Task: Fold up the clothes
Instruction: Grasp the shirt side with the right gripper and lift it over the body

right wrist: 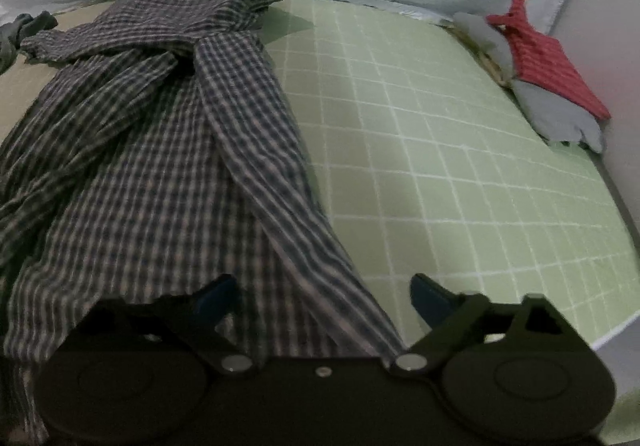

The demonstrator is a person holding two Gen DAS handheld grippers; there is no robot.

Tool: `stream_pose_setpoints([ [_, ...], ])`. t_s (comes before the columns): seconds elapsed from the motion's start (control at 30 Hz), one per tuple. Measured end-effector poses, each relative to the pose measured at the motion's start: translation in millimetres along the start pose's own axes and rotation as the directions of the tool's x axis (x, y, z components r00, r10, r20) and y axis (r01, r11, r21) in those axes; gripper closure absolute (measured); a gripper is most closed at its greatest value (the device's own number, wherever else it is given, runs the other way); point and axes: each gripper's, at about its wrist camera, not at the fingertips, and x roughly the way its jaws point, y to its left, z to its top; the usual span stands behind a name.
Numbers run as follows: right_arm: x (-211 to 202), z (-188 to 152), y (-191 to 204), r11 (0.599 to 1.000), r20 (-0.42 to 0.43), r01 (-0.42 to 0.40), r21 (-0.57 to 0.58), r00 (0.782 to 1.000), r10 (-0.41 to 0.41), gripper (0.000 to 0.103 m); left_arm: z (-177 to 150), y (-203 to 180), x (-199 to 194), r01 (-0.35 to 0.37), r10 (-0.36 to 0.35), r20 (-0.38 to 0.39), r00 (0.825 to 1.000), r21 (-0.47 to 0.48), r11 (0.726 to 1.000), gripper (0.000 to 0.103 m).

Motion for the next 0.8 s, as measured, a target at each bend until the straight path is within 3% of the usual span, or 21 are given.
stream_pose_setpoints([
  [0.17, -8, -10, -15, 0.995, 0.020, -0.080, 0.066, 0.997, 0.079, 0.053, -15, 3, 1, -0.012, 0.012, -0.008, 1.000, -0.028, 1.000, 0.025],
  [0.3, -14, -13, -14, 0.987, 0.034, -0.143, 0.072, 0.990, 0.140, 0.094, -20, 2, -1, -0.024, 0.023, -0.013, 1.000, -0.015, 1.000, 0.025],
  [0.43, -23, -10, -8, 0.969, 0.059, -0.231, 0.083, 0.972, 0.226, 0.099, -22, 2, -4, -0.021, 0.021, -0.001, 1.000, 0.004, 1.000, 0.025],
  [0.6, -32, -2, 3, 0.922, 0.079, -0.361, 0.138, 0.932, 0.353, 0.100, -22, 4, -6, -0.013, 0.013, -0.008, 1.000, 0.037, 0.999, 0.025],
  [0.67, -33, 1, 7, 0.876, 0.097, -0.439, 0.199, 0.898, 0.428, 0.100, -23, 6, -6, -0.010, 0.011, -0.013, 1.000, 0.050, 0.999, 0.025],
  [0.8, -28, 4, 16, 0.746, 0.140, -0.580, 0.328, 0.811, 0.569, 0.100, -22, 11, -9, -0.001, 0.002, -0.019, 1.000, 0.064, 0.998, 0.025],
])
